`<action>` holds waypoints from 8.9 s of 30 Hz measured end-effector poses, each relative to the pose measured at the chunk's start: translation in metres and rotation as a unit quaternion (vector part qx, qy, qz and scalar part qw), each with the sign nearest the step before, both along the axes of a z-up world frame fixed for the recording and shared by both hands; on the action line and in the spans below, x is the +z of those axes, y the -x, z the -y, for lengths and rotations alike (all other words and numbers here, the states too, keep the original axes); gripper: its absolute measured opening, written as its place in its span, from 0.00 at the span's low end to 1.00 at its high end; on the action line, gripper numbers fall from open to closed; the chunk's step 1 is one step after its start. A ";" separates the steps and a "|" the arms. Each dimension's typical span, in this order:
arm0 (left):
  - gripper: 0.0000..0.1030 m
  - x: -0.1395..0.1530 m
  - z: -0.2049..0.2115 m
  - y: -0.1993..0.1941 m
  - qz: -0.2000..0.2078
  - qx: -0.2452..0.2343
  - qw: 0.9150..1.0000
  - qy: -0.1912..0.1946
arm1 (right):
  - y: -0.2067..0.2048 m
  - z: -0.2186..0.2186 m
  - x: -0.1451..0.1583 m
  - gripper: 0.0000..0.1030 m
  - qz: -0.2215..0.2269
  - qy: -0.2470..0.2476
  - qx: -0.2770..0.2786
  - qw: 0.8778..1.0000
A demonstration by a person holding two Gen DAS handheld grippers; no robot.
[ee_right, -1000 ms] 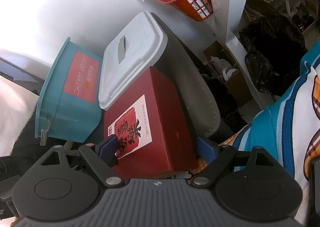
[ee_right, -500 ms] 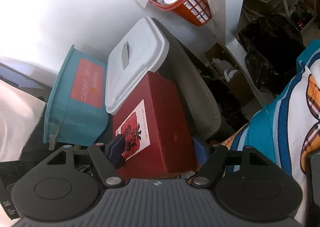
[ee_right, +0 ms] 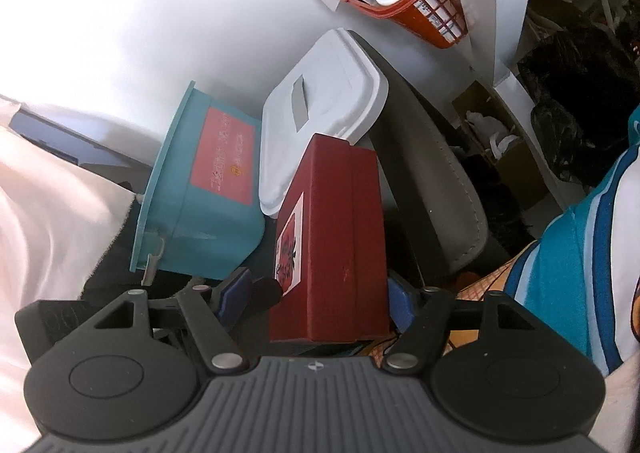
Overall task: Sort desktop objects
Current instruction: 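Roll the right tool and close its fingers on the red box's sides, then hold the red box clamped in the right tool, settling the grip, then lift the red box off the table with the right tool, then carry the red box with the right tool over the teal bin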
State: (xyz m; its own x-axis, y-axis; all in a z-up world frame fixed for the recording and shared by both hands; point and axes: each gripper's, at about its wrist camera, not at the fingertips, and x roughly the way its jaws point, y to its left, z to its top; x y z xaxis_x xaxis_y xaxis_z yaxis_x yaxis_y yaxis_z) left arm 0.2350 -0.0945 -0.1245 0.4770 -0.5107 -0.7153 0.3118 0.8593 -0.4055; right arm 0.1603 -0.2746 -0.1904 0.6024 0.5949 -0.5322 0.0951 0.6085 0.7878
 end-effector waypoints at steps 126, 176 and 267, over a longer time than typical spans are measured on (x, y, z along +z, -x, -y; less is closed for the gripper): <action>0.61 -0.018 -0.038 -0.013 -0.068 0.039 0.992 0.094 | -0.001 -0.004 0.004 0.46 0.011 -0.011 0.011 1.000; 0.58 0.010 -0.038 -0.001 -0.040 0.036 0.995 0.088 | 0.014 -0.015 0.022 0.43 0.044 0.029 0.018 0.998; 0.59 0.065 -0.136 0.020 0.046 0.152 0.985 0.067 | -0.076 -0.180 0.223 0.43 0.257 0.272 0.108 0.921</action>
